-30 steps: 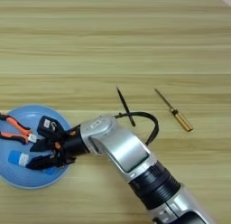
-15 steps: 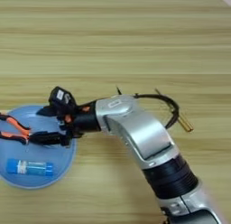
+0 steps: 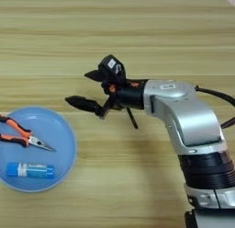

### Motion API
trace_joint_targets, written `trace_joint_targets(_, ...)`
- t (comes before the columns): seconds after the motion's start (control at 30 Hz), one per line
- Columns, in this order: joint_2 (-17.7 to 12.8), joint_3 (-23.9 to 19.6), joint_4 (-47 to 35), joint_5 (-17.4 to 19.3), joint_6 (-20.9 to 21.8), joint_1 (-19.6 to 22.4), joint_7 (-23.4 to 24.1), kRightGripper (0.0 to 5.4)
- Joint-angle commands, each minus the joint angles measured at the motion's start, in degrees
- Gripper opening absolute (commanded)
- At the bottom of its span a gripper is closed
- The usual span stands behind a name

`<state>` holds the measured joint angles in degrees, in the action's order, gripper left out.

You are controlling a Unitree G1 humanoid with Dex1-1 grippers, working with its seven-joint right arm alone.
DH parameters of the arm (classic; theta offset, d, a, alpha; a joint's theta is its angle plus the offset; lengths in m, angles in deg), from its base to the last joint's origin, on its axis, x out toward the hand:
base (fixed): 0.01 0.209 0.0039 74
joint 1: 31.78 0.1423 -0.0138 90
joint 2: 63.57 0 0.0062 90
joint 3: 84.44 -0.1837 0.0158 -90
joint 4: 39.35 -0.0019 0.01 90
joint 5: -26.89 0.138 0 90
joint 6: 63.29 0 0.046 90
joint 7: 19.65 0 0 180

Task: Move the objects on the table

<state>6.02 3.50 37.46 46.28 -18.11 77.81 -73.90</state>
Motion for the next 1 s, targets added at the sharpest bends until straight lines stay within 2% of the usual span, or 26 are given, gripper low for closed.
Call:
trace_joint_targets(0.03, -4.21, -5.33, 0.98, -1.13, 3.87, 2.42, 2.98, 5.38)
trace_joint_targets(0.27, -7.85, -10.16, 9.31, -3.48, 7.82, 1.22, 4.86, 5.38)
trace_joint_targets(0.4, -10.48, -12.49, 16.82, -4.51, 10.57, 2.59, 4.89, 5.38)
trace_joint_targets(0.73, -15.34, -13.88, 36.33, -8.87, 19.46, 5.41, 5.63, 5.38)
trace_joint_targets(1.0, -17.53, -13.16, 46.42, -10.66, 24.34, 6.18, 3.92, 5.38)
